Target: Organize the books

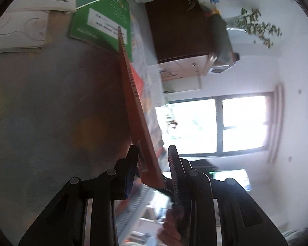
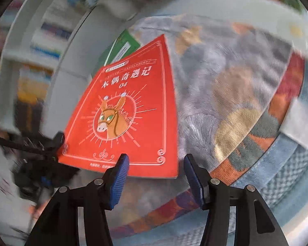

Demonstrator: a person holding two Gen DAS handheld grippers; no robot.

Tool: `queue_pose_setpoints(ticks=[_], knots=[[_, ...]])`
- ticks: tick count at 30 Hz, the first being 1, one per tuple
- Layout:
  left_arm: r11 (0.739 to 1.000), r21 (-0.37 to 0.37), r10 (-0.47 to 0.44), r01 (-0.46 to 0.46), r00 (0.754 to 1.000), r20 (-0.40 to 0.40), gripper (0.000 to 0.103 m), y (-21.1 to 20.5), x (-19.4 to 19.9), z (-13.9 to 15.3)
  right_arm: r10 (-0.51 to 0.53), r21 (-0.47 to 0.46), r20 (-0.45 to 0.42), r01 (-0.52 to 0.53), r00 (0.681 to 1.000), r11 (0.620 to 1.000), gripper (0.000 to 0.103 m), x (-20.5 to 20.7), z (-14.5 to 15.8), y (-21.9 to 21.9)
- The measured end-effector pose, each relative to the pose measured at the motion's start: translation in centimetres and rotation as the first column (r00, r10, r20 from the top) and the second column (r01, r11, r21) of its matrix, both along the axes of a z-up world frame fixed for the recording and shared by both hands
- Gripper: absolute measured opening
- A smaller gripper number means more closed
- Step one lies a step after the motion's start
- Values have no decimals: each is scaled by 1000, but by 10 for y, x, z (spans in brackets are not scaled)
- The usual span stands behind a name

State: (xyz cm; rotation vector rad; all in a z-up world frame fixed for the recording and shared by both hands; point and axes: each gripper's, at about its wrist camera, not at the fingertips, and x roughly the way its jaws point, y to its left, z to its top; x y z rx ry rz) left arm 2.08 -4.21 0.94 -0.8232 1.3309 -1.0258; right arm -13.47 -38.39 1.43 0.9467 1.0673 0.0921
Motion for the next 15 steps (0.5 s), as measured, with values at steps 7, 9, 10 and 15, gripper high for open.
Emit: queue_pose_setpoints(ticks=[7, 9, 10, 15], knots=[[997, -58, 45, -50, 995, -86, 26, 5, 9, -9, -85, 303, 25, 74, 996, 950, 55, 5, -29, -13], [996, -78, 35, -45, 993, -117, 26, 6, 9, -13, -102, 363, 29, 84, 994, 928, 55, 6, -33, -15], [996, -78, 32, -42, 992, -124, 26, 6, 8, -16, -107, 385, 29, 88, 994, 919, 55, 9, -36, -16], [981, 190, 41, -38, 999, -13, 24, 6, 6, -17, -100, 352, 55, 74, 993, 933, 25, 26, -31, -9]])
